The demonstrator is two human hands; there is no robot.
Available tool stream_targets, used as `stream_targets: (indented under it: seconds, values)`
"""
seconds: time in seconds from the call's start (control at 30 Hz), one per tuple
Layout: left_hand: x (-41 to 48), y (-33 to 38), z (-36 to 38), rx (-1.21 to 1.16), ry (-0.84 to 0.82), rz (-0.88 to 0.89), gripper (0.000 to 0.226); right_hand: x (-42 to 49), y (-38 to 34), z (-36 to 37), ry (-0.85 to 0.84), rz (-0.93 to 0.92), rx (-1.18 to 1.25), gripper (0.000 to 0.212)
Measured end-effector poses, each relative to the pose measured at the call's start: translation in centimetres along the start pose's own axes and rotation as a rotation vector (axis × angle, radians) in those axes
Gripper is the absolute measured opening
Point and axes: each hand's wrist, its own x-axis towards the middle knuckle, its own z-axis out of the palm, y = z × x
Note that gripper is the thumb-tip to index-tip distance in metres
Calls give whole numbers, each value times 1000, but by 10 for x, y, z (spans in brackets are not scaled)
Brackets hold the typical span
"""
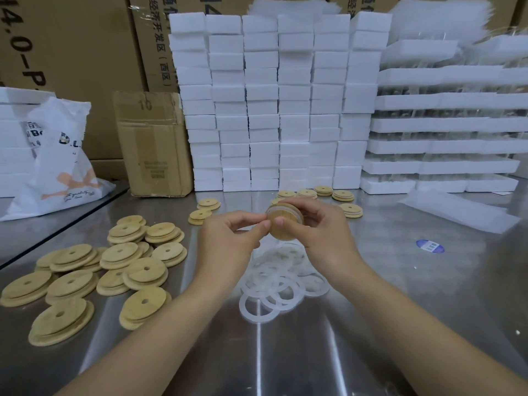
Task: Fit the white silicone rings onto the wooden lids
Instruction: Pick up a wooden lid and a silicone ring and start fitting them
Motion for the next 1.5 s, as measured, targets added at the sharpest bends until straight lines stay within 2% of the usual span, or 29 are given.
stream_targets:
  seconds: [0.23, 0.4, 0.53, 0.83, 1.17, 1.5]
  values:
    - [-1, 3, 1, 86, -54, 95, 27, 0, -1, -3, -25, -40, -14, 24]
    - [0, 5, -1, 99, 13, 154, 15, -1, -1, 0, -18, -58, -61, 24]
    - [3, 5, -2, 153, 4, 155, 13, -2, -1, 0, -24, -64, -73, 23]
    - [10, -2, -4, 359, -99, 4, 11, -3, 8, 1, -54, -42, -124, 28]
    - [14, -6, -7, 286, -124, -73, 10, -3, 13, 0, -7, 73, 5, 32]
    - [14, -6, -6, 226, -139, -101, 13, -4, 12, 2, 6, 105, 23, 32]
